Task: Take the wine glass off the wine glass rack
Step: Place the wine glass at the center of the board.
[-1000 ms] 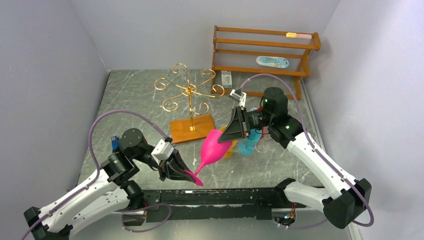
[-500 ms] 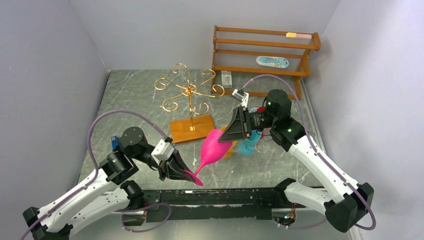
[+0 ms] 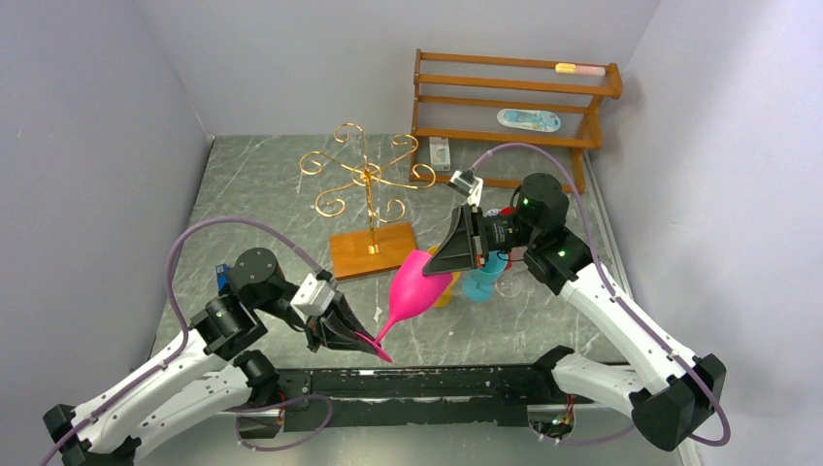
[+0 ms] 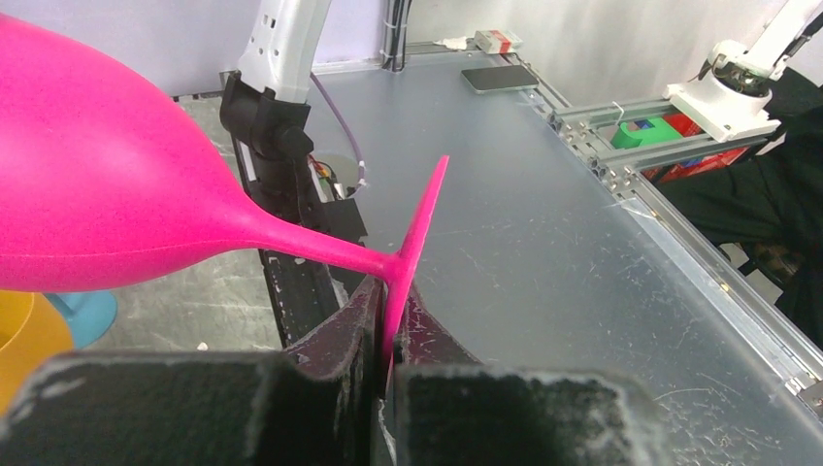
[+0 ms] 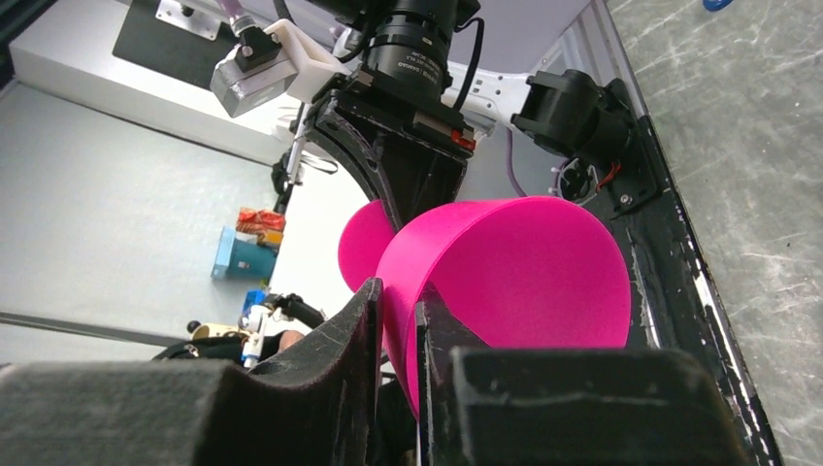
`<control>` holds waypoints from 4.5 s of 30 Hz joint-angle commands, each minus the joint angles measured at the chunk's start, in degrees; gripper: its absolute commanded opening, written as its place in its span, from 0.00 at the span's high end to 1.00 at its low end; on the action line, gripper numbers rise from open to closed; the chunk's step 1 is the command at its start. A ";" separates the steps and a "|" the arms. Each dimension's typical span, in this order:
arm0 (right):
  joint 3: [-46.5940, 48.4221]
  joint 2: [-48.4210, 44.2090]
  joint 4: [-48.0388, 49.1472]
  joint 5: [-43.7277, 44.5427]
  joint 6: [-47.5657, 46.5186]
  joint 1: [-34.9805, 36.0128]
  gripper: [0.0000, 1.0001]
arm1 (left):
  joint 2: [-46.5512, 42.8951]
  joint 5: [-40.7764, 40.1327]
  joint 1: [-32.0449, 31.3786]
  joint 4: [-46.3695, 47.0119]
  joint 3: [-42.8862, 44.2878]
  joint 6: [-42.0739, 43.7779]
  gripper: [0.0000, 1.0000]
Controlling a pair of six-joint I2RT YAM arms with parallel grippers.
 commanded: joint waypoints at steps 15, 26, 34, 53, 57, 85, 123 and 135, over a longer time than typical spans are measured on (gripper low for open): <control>-2.40 -2.99 0.53 1.62 -0.37 2.46 1.00 | 1.31 -4.65 0.29 -6.02 2.83 2.59 0.67; -1.14 -3.26 -4.35 3.01 -3.51 2.50 1.00 | 1.72 -7.39 0.27 -11.93 4.07 4.41 0.67; 0.25 -3.33 -9.00 4.87 -6.73 2.57 1.00 | 0.12 -8.92 0.28 -12.45 5.33 4.61 0.40; 11.73 -2.49 -47.12 25.51 -31.03 2.60 1.00 | 1.55 -19.57 0.27 -17.24 6.40 4.36 0.22; 11.78 -4.66 -50.63 32.66 -32.00 3.53 1.00 | 1.66 -25.33 0.29 -17.53 6.62 3.93 0.22; 8.85 3.53 -49.85 91.96 -21.79 49.52 1.00 | -5.78 -60.24 0.27 -18.75 5.05 -4.92 0.04; -5.31 -1.05 -48.17 104.19 -11.07 50.05 0.96 | -5.89 -63.12 0.27 -19.87 6.63 -4.17 0.03; -5.66 -1.26 -44.55 96.10 -16.10 38.17 0.97 | -6.12 -63.31 0.27 -20.12 6.67 -4.37 0.03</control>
